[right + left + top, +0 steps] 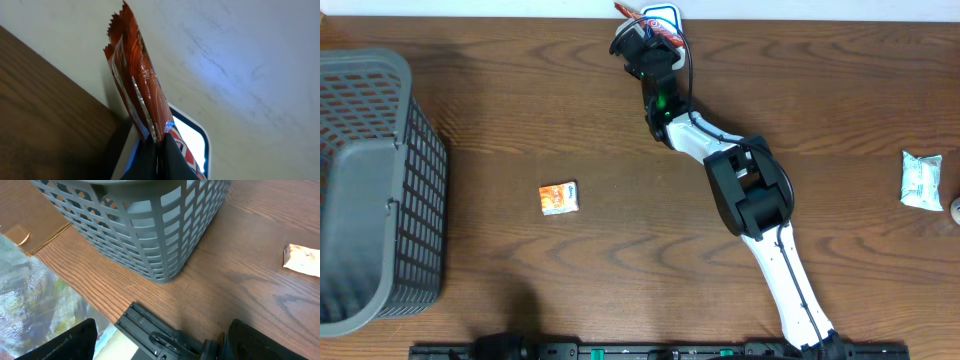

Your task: Scan the item barcode

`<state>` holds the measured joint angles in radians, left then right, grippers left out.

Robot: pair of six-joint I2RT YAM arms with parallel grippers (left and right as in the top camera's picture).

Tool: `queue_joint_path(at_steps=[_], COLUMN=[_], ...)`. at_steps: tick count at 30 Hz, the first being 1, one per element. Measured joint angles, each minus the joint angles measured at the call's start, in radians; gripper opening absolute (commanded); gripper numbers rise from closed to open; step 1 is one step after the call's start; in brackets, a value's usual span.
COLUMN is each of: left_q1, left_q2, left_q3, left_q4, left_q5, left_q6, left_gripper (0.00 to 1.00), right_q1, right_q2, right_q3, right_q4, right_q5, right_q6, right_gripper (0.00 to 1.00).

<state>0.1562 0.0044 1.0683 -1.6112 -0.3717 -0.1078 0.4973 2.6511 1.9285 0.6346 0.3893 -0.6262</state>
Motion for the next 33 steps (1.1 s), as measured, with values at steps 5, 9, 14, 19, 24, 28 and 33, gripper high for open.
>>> queue_joint_path(at_steps=[5,9,14,19,24,28,33], left_q1=[0.000,0.000,0.000,0.000,0.000,0.000,0.000], left_q2=[0.000,0.000,0.000,0.000,0.000,0.000,0.000], left_q3=[0.000,0.000,0.000,0.000,0.000,0.000,0.000], left_q4=[0.000,0.000,0.000,0.000,0.000,0.000,0.000], left_q5=[0.000,0.000,0.000,0.000,0.000,0.000,0.000], left_q6=[0.000,0.000,0.000,0.000,0.000,0.000,0.000], left_gripper=[0.84,0.84,0.84,0.84,0.84,0.84,0.84], right_q1=[0.012,0.031,0.045,0.033,-0.051,-0.142,-0.144], right_q2=[-0.001,-0.038,-0.186,-0.422,-0.629,-0.691,-0.627], right_q3=[0.000,0.000,-0.001,0.002,0.012,0.019,0.013], right_q4=[-0.011,-0.158,-0.497,-0.892,-1.232,-1.420,-1.522], right_q5=[0.082,0.155,0.201,0.226,0.184,-0.076,-0.297], right_q6=[-0.025,-0.039,0.012,0.177,0.370,0.383,0.261], right_gripper=[0.01,0.01,0.01,0.01,0.21,0.73,0.99])
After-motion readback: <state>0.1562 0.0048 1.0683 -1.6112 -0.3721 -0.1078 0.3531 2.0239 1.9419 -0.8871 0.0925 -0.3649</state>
